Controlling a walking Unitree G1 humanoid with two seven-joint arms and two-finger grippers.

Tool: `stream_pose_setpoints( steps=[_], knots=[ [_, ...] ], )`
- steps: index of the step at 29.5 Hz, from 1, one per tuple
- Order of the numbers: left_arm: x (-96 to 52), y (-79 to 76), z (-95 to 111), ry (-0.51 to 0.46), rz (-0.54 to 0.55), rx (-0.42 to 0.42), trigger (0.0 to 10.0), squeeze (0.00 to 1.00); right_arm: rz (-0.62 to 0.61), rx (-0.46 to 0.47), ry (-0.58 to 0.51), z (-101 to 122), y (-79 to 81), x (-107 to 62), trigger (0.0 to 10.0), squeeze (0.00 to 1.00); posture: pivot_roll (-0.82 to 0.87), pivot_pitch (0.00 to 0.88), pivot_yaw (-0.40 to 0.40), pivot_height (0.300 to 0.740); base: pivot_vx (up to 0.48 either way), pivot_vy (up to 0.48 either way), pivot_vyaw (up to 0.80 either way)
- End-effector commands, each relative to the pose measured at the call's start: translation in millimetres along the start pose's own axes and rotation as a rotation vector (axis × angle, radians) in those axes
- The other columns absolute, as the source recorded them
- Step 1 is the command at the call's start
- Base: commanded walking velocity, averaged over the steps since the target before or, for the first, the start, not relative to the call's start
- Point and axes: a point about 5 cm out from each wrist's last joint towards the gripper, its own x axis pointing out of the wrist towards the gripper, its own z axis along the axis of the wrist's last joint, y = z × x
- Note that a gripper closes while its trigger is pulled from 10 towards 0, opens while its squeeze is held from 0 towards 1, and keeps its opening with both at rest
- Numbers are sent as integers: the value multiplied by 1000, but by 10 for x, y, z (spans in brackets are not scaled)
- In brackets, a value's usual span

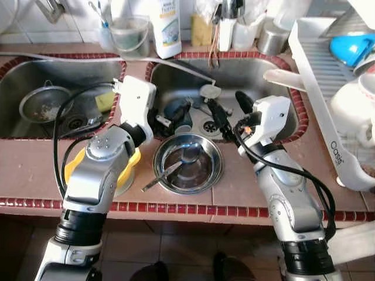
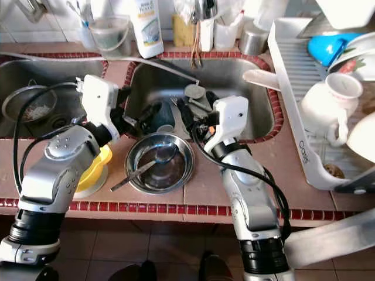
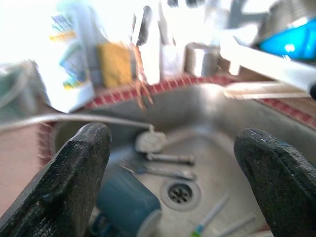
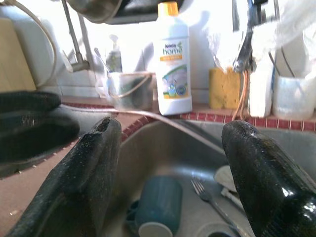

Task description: Kitchen organization

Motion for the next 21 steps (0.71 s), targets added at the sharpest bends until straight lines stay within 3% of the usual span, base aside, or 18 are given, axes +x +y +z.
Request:
stream_pose_setpoints(
  steps=[1,6,12,14,21],
  knots=[
    [-10,69,49,-19,22,8,10000,0,6,-8,-33,60,38,-14,10000,0,-135,109,51,740,0,0,0],
    [-28,180,83,-21,53,30,10000,0,14,-12,-38,65,48,-13,10000,0,-134,96,47,740,0,0,0],
    [-57,340,-6,36,189,100,10000,0,25,-26,-27,57,28,7,10000,0,-130,88,40,740,0,0,0],
    [-57,377,-36,64,204,78,10000,0,23,-38,-12,42,6,15,10000,0,-125,84,36,740,0,0,0],
    [-147,571,-81,117,317,195,10000,0,32,-57,14,11,-46,30,10000,0,-118,76,32,740,0,0,0]
  ],
)
